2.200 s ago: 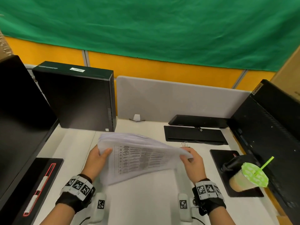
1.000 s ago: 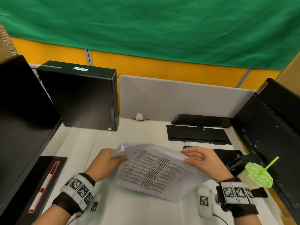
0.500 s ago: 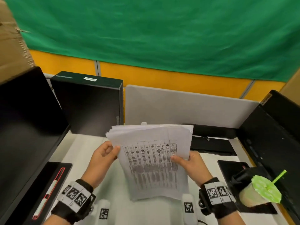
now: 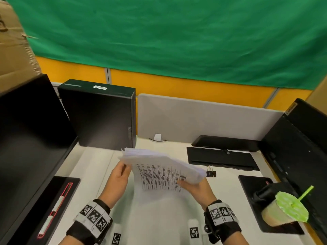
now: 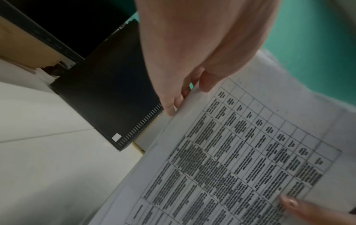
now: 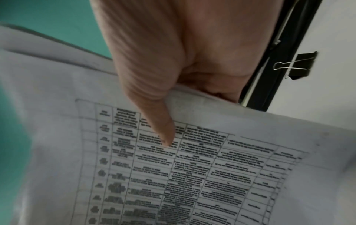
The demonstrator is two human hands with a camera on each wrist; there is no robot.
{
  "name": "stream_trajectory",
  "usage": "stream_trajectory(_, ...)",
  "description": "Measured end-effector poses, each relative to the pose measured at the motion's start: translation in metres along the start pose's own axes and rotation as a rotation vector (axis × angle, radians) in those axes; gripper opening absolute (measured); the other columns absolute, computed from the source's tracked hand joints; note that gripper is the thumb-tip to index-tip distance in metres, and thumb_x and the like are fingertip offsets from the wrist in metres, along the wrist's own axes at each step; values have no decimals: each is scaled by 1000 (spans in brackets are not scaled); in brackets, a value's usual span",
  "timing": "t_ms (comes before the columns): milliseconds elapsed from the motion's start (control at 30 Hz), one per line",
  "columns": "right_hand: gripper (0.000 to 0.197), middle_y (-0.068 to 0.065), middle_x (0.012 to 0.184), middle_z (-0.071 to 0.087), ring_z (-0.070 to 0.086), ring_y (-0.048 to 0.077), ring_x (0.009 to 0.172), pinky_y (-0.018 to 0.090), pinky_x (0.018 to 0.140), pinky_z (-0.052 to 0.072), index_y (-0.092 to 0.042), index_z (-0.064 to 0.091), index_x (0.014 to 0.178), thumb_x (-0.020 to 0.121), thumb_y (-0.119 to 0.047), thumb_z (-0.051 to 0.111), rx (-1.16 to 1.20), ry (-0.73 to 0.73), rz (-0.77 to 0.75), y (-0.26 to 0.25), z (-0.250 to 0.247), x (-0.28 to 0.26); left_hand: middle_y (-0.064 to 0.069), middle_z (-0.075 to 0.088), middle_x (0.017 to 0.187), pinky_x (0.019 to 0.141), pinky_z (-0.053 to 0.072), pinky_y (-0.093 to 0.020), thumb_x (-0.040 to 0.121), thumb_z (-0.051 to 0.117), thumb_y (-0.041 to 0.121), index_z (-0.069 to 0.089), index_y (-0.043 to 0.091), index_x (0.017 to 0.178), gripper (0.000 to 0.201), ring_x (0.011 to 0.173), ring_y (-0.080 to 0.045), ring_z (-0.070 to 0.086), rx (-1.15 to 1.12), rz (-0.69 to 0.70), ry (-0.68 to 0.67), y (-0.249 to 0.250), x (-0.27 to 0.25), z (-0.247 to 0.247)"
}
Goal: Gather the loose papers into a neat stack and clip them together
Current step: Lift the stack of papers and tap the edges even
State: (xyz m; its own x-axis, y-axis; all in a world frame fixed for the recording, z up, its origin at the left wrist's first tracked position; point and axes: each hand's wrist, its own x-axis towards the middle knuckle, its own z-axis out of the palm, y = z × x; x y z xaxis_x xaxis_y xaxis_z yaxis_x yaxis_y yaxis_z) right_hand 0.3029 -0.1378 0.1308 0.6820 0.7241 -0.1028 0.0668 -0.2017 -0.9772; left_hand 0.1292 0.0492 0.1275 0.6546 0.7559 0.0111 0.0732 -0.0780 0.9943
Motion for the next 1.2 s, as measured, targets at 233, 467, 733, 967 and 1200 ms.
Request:
stream_trajectory(233, 26, -10, 86, 73, 69, 11, 88, 28, 78, 56, -28, 68, 83, 81, -3, 70, 105, 131, 75, 1, -9, 9, 27, 71, 85, 70, 48, -3, 96, 45, 9, 64, 26, 95, 25, 82, 11, 64, 42, 118, 40, 28, 8, 11)
stream_trajectory(467, 24, -11, 88, 69, 66, 3, 83, 17, 67, 55, -28, 65, 86, 83, -5, 68, 155, 161, -21, -18, -8, 17, 31, 71, 95, 89, 52, -21, 92, 54, 20, 62, 36, 105, 22, 102, 5, 64, 73, 19, -160, 27, 16, 14)
stream_trajectory(733, 28, -11, 93, 73, 69, 8, 96, 19, 68, 57, -30, 67, 91, 79, -5, 73, 101, 56, 26, -11, -11, 16, 11, 66, 115, 90, 52, -25, 91, 56, 17, 54, 19, 124, 33, 108, -3, 63, 44, -5, -103, 17, 19, 17)
stream_trajectory(967, 30, -12, 86, 72, 68, 6, 86, 20, 67, 55, -29, 67, 85, 80, 1, 69, 118, 72, 87, 1, 0, 18, 10, 59, 113, 87, 50, -22, 98, 41, 15, 38, 24, 124, 28, 99, 2, 60, -68, -40, -56, 17, 17, 27)
stream_trajectory(1200, 26, -7, 88, 77, 70, 12, 92, 36, 84, 55, -27, 71, 88, 79, -2, 70, 142, 70, 107, -2, -12, 23, 11, 59, 116, 85, 53, -13, 93, 49, 6, 36, 26, 130, 43, 102, 9, 61, -80, 82, -154, 31, 19, 28)
